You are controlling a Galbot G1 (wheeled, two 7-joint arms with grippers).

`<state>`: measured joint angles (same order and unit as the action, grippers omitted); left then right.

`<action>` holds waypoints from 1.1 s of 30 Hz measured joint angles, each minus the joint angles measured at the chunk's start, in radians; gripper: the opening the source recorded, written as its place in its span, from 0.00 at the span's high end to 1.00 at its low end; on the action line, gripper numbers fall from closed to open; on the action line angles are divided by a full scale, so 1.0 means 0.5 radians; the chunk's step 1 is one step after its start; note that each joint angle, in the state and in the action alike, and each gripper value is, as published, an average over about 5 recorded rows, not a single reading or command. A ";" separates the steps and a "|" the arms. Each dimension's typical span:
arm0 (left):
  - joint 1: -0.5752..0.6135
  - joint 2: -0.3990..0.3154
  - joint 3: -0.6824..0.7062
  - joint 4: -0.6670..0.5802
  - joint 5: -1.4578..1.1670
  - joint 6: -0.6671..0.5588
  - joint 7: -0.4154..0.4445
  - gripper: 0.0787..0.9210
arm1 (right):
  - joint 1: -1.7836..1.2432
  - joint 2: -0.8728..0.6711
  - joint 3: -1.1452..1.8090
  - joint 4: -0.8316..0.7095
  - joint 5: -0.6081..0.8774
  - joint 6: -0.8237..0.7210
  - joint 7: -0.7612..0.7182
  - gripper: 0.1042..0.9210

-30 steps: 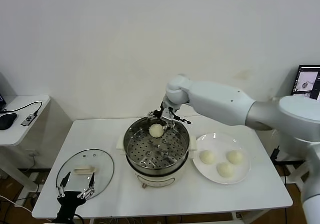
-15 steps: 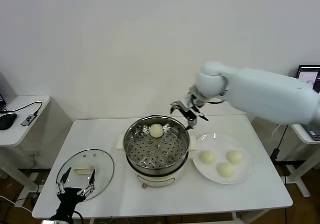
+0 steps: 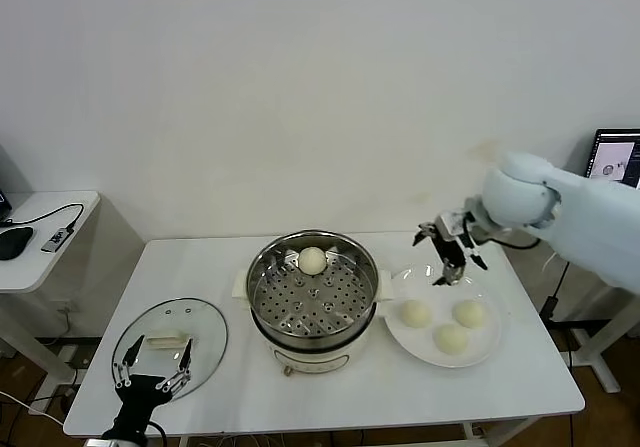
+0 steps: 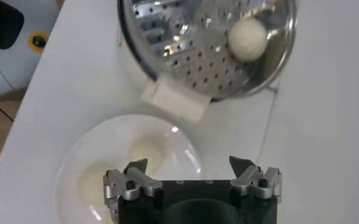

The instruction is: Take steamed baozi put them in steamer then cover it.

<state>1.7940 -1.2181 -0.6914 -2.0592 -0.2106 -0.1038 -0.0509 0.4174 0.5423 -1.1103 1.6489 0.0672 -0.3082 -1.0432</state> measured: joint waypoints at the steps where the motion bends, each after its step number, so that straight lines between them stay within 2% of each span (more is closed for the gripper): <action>1: 0.001 -0.002 -0.002 0.002 0.001 0.000 0.000 0.12 | -0.039 -0.004 0.022 -0.014 -0.022 -0.008 0.004 0.12; 18: 0.019 -0.015 -0.044 0.020 0.021 -0.002 -0.002 0.12 | -0.600 0.198 0.334 -0.341 -0.256 -0.053 0.048 0.12; 33: 0.004 -0.023 -0.056 0.039 0.032 -0.008 -0.007 0.12 | -0.836 0.439 0.472 -0.616 -0.359 -0.035 0.081 0.12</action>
<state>1.7959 -1.2298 -0.7195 -2.0396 -0.1947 -0.1076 -0.0541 -0.0004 0.7616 -0.8743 1.3407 -0.1125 -0.3259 -1.0027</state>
